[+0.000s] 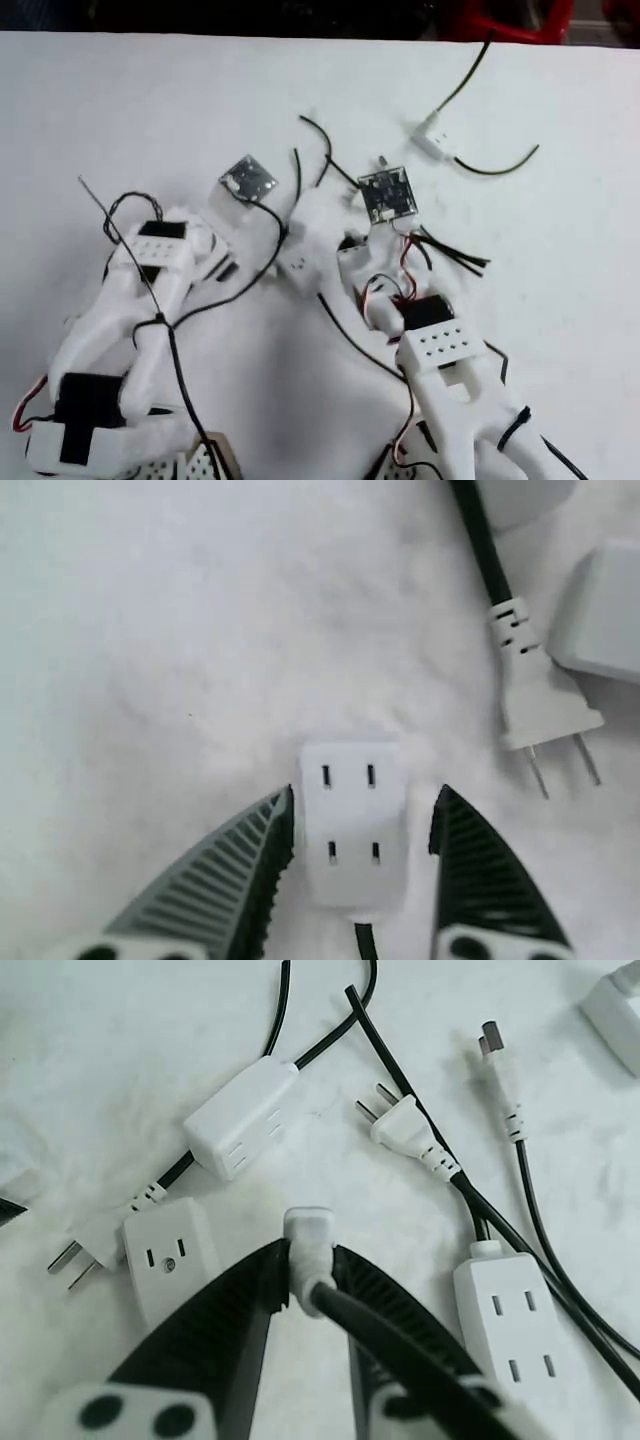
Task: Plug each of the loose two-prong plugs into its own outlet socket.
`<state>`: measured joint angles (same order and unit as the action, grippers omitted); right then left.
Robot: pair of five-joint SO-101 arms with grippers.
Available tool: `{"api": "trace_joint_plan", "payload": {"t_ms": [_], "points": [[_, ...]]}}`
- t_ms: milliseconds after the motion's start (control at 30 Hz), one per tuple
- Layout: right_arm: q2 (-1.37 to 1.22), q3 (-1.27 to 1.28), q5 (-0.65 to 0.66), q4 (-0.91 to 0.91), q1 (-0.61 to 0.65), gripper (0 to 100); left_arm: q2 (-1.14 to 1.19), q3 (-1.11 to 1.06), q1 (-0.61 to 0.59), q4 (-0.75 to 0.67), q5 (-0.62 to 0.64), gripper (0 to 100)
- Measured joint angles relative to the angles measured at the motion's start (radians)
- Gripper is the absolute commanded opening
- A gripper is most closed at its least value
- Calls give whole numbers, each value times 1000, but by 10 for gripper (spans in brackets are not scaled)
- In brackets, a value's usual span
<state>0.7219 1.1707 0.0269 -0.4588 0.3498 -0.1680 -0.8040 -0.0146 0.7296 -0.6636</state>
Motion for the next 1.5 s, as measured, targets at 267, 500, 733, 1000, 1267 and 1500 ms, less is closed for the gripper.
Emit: {"api": "trace_joint_plan", "payload": {"t_ms": [267, 500, 733, 1000, 1267, 1500], "points": [[0, 0, 0, 0, 0, 20, -175, -2, -23, 43, 3, 230], [0, 0, 3, 0, 0, 19, -505, -2, -149, 176, 86, 226], [0, -5, 138, 0, 81, 18, -723, -150, -353, 215, 216, 226], [-2, -219, 149, -172, 203, 17, -867, -451, -508, 44, 325, 226], [-196, -371, 236, -238, 402, 17, -895, -543, -565, -29, 361, 226], [-457, -545, 275, -212, 433, 18, -895, -545, -566, -29, 362, 226]]}}
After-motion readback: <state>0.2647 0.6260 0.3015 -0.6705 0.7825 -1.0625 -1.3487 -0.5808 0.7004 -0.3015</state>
